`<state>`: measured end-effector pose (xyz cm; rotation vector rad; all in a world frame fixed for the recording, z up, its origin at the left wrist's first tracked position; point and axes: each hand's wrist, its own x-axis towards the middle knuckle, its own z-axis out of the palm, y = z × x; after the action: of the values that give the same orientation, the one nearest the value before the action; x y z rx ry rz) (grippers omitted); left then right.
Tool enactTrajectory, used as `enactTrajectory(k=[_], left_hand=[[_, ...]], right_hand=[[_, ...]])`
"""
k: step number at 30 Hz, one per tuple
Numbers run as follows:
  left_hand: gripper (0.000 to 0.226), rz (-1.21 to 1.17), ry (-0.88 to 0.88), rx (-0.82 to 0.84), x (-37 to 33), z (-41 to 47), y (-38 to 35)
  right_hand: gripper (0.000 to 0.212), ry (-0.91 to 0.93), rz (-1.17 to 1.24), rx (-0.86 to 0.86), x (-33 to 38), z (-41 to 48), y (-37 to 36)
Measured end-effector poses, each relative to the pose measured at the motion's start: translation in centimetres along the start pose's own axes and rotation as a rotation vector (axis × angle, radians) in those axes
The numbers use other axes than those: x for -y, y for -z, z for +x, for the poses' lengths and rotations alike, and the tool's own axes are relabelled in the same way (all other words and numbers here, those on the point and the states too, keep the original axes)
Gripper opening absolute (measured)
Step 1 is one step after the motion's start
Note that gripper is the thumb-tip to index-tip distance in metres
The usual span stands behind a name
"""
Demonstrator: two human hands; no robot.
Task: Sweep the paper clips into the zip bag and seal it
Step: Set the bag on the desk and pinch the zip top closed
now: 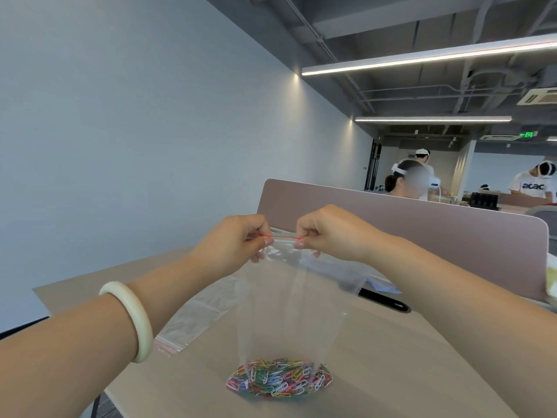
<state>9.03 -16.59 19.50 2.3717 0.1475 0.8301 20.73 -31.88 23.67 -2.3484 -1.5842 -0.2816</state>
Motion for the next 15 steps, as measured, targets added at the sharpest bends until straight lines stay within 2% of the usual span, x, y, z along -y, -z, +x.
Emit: enactTrajectory(k=[5,12,15], left_hand=[[0.021,-0.025,0.018,-0.016,0.1,0.1,-0.1],[0.021,-0.007,0.005,0.007,0.0,0.1,-0.8],[0.020,-0.019,0.009,-0.010,0.2,0.3,-0.7]], right_hand=[[0.007,-0.013,0.047,0.050,-0.8,-0.4,0.6],[0.015,-0.048,0.004,0.047,-2.2,-1.0,0.0],[0.009,-0.075,0.017,0.056,-2.9,-1.7,0.9]])
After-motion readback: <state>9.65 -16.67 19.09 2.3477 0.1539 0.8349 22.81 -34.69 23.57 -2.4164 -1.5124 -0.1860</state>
